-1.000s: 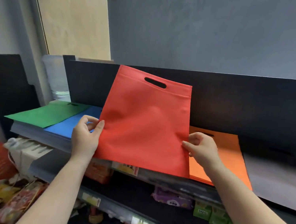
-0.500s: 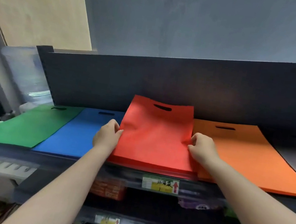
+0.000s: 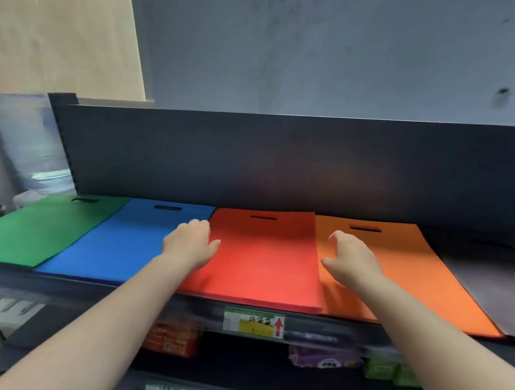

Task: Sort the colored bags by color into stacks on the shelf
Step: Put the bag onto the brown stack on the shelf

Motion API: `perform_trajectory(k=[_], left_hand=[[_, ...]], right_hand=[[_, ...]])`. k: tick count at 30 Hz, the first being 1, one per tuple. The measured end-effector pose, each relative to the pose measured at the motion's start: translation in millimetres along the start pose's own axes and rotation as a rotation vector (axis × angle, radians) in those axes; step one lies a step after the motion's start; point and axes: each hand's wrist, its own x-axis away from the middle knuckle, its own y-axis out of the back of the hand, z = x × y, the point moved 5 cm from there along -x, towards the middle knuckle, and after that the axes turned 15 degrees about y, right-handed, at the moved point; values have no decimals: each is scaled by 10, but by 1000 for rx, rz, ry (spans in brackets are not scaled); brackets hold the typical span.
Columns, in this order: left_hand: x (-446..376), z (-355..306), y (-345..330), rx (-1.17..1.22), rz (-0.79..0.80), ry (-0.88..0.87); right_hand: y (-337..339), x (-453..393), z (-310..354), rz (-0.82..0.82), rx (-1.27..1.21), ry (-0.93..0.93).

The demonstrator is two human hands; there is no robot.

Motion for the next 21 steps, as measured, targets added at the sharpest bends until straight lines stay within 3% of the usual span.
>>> perform_trajectory(k=[5,9,21], left_hand=[[279,-1002,312,-123,-94,-227],[610,-1930,483,-122,-160,-391],[2046,-4486,709,-7,-241,-787]], right_hand=[[629,191,-310,-117,78,127],[1127,448,-747,-84,316,153],[2673,1963,-2596,42,713,-259]])
